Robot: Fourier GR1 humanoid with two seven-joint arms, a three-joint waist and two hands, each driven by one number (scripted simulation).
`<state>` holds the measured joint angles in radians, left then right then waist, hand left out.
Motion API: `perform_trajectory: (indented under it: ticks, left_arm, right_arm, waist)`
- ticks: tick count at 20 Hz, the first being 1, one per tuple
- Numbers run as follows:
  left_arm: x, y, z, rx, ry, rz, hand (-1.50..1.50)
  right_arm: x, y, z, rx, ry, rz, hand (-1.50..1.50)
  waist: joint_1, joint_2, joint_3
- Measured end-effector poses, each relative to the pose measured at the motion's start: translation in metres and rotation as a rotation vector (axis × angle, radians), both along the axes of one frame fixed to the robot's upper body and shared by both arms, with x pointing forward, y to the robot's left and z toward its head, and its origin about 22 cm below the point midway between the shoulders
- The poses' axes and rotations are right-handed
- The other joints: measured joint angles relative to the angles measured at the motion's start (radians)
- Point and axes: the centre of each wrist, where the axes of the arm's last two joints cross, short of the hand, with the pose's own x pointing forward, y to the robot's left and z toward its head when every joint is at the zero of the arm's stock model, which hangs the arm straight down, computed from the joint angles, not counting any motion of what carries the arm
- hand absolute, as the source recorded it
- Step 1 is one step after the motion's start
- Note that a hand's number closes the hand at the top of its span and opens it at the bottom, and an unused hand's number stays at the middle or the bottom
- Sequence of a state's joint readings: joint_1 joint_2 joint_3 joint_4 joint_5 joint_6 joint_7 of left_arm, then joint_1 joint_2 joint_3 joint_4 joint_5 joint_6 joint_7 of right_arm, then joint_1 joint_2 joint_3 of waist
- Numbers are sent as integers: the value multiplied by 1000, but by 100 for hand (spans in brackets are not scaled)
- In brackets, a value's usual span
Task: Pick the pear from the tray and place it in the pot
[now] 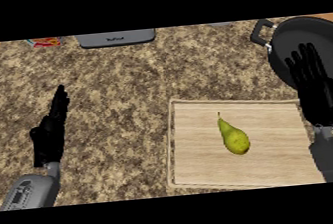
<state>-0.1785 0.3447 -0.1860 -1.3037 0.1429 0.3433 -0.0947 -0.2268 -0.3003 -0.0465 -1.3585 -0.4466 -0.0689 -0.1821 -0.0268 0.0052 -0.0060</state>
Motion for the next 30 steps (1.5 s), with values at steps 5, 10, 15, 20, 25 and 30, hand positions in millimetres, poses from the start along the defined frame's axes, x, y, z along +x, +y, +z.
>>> perform_trajectory:
  ticks: [5,10,15,20,25,30]
  left_arm:
    - [-3,-13,6,-64,-76,-22,0]
    - [-12,-30,7,-157,-114,-60,0]
    - [-29,-38,17,-196,-128,-75,0]
    - [-39,-40,13,-212,-137,-74,0]
    - [-37,-41,12,-217,-134,-78,0]
    - [-39,-44,8,-215,-138,-93,0]
  right_arm:
    - [1,-40,39,-111,-197,104,150]
    - [-17,-89,46,-457,-134,-28,-150]
    - [-40,-71,18,-480,-235,-2,-150]
    - [-65,-57,41,-526,-295,69,-150]
    - [-71,-51,68,-733,-156,200,-150]
    - [-73,-30,83,-974,48,367,-150]
  waist:
    - [20,-7,5]
    - [24,-6,3]
    - [25,-8,6]
    - [20,-8,5]
    - [22,-7,4]
    - [35,-5,2]
